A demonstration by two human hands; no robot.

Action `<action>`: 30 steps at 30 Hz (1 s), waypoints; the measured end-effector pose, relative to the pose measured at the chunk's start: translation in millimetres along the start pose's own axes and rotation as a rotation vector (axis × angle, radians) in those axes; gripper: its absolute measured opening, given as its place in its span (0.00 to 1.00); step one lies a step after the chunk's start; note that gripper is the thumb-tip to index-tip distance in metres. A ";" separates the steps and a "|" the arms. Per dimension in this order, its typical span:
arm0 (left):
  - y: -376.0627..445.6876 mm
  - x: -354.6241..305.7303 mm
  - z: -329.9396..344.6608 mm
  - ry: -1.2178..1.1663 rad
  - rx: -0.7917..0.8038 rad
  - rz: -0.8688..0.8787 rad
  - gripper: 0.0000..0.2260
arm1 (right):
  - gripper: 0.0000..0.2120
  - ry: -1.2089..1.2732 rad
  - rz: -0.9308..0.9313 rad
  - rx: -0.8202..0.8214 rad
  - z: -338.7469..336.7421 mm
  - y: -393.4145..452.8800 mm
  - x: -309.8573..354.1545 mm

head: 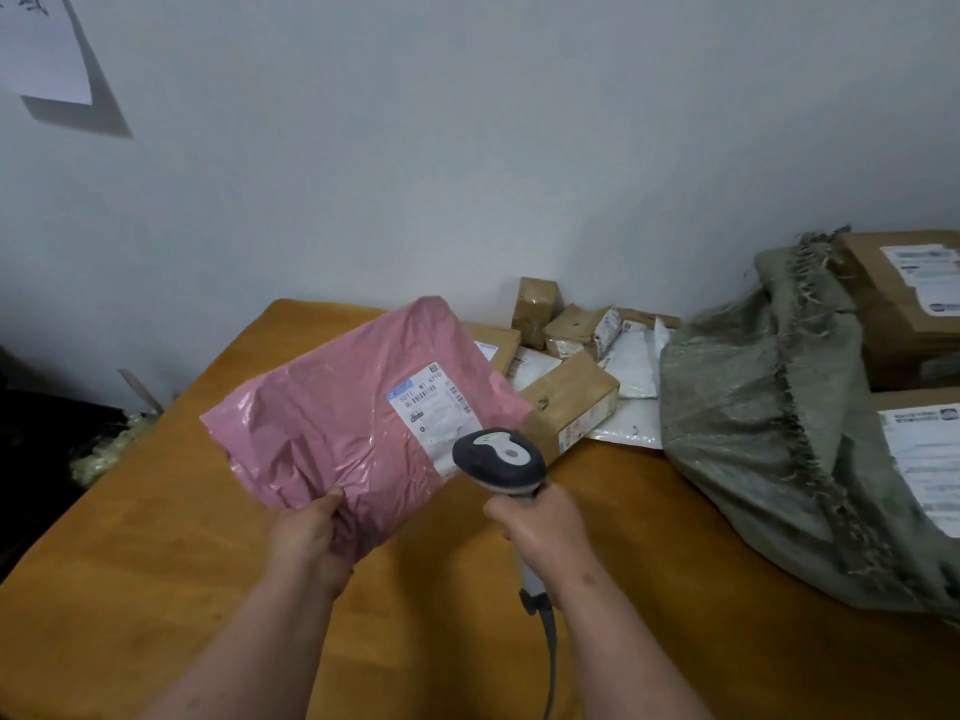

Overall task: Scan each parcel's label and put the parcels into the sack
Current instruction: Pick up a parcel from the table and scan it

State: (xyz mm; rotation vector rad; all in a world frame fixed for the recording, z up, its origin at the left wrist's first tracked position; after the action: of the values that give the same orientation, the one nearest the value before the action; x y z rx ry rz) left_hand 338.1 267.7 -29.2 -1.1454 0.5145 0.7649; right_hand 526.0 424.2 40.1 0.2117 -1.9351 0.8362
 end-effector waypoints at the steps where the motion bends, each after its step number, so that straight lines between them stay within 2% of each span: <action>1: -4.8 -2.3 9.0 -0.024 0.011 0.002 0.13 | 0.08 0.048 0.015 -0.006 -4.6 -2.5 0.5; 5: -33.4 -7.9 51.8 -0.103 0.124 0.004 0.13 | 0.13 0.261 0.016 0.023 -24.0 -16.0 6.9; 10: -81.8 -4.7 102.9 -0.120 0.332 -0.036 0.05 | 0.20 0.409 -0.082 0.004 -51.8 -38.3 23.1; 16: -142.6 10.9 150.0 0.033 0.572 -0.075 0.08 | 0.27 0.551 -0.148 -0.144 -85.9 -69.4 28.0; 21: -182.6 35.9 178.6 0.015 0.699 -0.127 0.16 | 0.24 0.576 -0.204 -0.280 -125.9 -95.5 10.7; 23: -201.2 44.2 191.6 0.001 0.750 -0.118 0.16 | 0.23 0.597 -0.228 -0.326 -143.8 -105.1 2.2; 26: -235.0 52.8 213.8 -0.027 0.840 -0.058 0.12 | 0.18 0.637 -0.282 -0.362 -171.3 -117.4 0.0; 28: -260.2 57.4 232.5 -0.022 0.895 0.006 0.14 | 0.13 0.640 -0.336 -0.395 -192.3 -125.7 4.1; 30: -287.9 62.4 252.2 -0.003 0.947 0.047 0.17 | 0.12 0.644 -0.392 -0.445 -219.2 -133.9 8.7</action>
State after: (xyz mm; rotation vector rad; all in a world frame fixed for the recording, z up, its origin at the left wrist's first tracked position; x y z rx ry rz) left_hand 593.9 460.9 189.0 -0.2511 0.7857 0.4589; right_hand 743.1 464.7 171.6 0.0377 -1.3561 0.1608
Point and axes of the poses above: each hand's wrist, its own y-axis towards the middle knuckle, its own z-axis out of the palm, x = y × z, the point moved 6 cm from there along y, towards the middle knuckle, and after that the axes turned 10 degrees about z, right-handed, at the moved point
